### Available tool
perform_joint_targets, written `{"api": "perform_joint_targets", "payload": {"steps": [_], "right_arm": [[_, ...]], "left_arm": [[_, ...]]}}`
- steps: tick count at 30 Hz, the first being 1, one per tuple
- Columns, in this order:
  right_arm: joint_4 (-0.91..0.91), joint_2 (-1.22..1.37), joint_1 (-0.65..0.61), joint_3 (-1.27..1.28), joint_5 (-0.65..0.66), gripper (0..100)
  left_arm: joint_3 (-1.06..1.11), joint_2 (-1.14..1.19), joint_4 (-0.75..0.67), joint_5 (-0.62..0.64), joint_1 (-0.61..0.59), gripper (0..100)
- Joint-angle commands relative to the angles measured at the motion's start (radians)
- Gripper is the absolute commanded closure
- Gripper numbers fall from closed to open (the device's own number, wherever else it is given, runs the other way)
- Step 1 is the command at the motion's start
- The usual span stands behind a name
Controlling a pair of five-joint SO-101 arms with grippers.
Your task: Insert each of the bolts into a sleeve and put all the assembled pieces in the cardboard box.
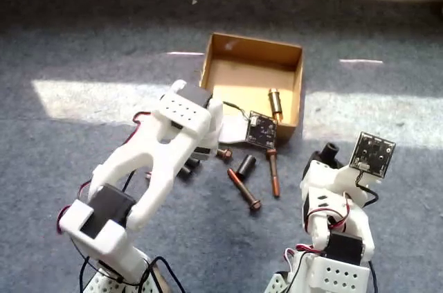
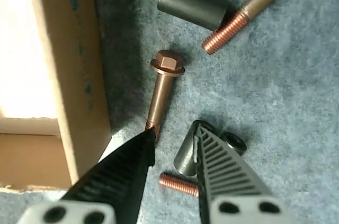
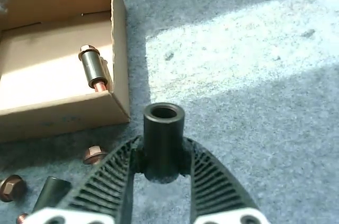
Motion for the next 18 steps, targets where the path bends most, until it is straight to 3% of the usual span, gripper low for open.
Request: {"api": "perform_joint_targets", "payload": {"steps": [1,18], "right_arm": [[-0.028,-0.016,0.010,-0.015,-0.011,99.3],[-0.028,-0.016,0.007,-0.015,-0.011,99.3]], "left_arm": [[-0.117,0.088,0.000,-0.008,0.038,86],[-0.239,0.314,-0.003,-0.008,0.082,86]]}}
